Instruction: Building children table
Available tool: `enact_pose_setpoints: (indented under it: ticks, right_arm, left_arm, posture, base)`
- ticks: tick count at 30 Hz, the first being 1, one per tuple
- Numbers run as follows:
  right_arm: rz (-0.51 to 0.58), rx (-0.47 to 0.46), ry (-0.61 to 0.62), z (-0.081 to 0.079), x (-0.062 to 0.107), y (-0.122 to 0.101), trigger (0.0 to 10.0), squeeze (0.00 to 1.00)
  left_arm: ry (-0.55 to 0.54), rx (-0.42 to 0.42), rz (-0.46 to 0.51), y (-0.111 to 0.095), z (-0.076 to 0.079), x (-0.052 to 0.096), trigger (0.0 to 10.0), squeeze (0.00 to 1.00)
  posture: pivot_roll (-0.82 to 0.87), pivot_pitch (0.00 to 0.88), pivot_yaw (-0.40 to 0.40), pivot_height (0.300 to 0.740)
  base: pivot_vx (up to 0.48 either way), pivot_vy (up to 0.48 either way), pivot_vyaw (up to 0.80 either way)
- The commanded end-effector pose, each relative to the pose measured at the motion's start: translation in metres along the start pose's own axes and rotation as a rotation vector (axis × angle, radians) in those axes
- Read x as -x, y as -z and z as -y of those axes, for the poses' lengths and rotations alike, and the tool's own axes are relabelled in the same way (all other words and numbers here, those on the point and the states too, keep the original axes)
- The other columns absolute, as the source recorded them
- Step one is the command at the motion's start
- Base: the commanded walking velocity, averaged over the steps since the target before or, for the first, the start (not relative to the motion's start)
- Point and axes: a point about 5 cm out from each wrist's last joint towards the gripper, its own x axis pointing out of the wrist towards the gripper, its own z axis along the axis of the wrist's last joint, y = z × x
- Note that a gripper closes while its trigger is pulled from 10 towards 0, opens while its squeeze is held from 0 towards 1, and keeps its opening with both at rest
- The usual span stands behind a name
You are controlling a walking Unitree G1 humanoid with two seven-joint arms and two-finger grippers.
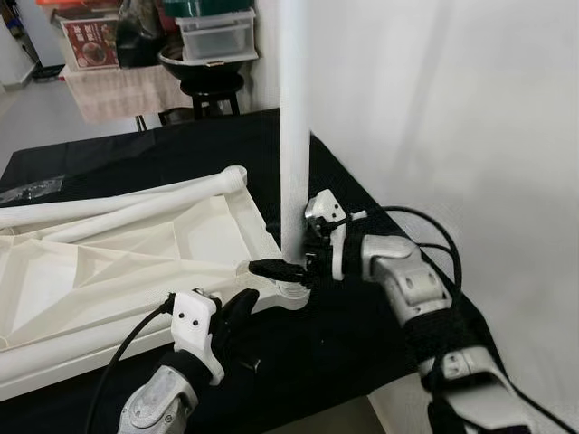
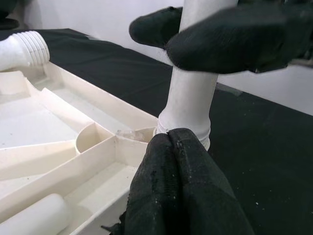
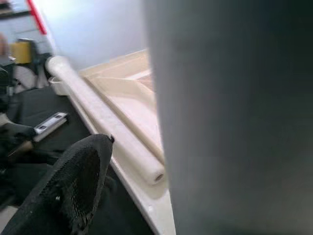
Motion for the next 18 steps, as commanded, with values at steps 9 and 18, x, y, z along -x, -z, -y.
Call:
enact_pose_setpoints:
  ticks: [9,18]
  right_arm:
    - [-0.015,-0.052,-0.081,0.006,-0.003,0.010,0.0,0.00]
    - [-0.089,-0.030,0.188,0.002,0.008,0.045,0.0,0.00]
  left_arm:
    - [-0.015,-0.033,-0.032,0.006,-0.003,0.001,10.0,0.00]
    - [-0.017,-0.026,-0.023,0.004,-0.001,0.004,10.0,0.00]
  posture:
    - [-0.01,0.005,0.009,0.740]
    - [-0.01,0.033,-0.007,0.740]
  base:
    - [0.000,0.000,0.00]
    - [0.000,0.000,0.00]
